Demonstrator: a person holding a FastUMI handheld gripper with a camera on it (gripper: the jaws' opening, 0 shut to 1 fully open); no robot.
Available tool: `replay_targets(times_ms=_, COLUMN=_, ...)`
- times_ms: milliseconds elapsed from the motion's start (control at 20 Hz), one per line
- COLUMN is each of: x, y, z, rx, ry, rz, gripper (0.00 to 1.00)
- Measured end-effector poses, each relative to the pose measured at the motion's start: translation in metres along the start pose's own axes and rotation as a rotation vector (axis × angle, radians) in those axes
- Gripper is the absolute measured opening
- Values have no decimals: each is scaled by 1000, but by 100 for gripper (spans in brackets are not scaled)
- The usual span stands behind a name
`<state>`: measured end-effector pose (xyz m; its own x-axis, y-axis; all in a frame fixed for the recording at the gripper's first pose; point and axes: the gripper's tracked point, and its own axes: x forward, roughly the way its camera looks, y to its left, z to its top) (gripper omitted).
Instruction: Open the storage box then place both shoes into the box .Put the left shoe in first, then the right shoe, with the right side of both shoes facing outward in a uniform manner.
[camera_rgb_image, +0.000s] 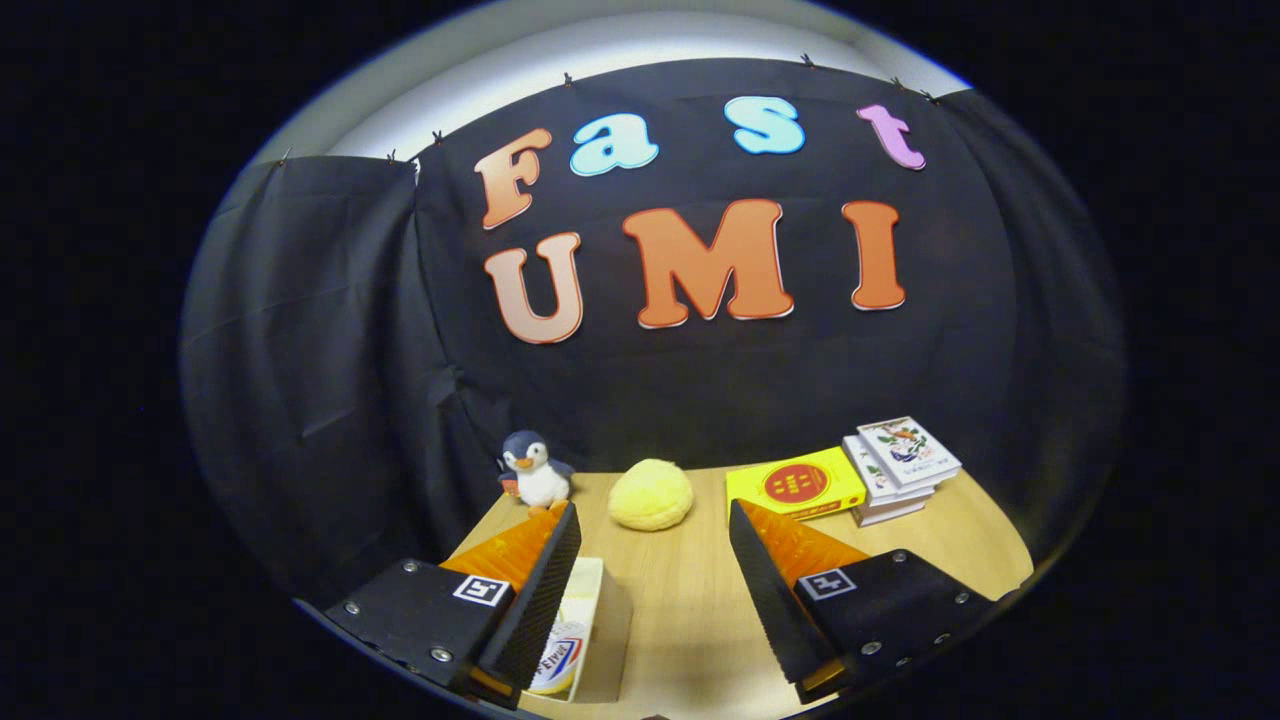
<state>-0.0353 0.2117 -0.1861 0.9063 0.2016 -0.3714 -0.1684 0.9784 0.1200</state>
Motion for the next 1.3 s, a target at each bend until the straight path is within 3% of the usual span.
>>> replay_targets(times_ms=250, x=-20, y=-56, z=51, rx=-72, ry=-198, rz=-69, gripper=94)
replay_targets(times_ms=550, x=-49, y=-107, z=88, rx=-109, ry=-346, rz=-154, gripper=96)
replay_targets(times_ms=800, x=-61, y=-134, z=101, rx=-112, ry=-393, rz=-190, gripper=97)
replay_targets(times_ms=1300, x=-59, y=-132, z=106, rx=-107, ry=-431, rz=-180, gripper=97)
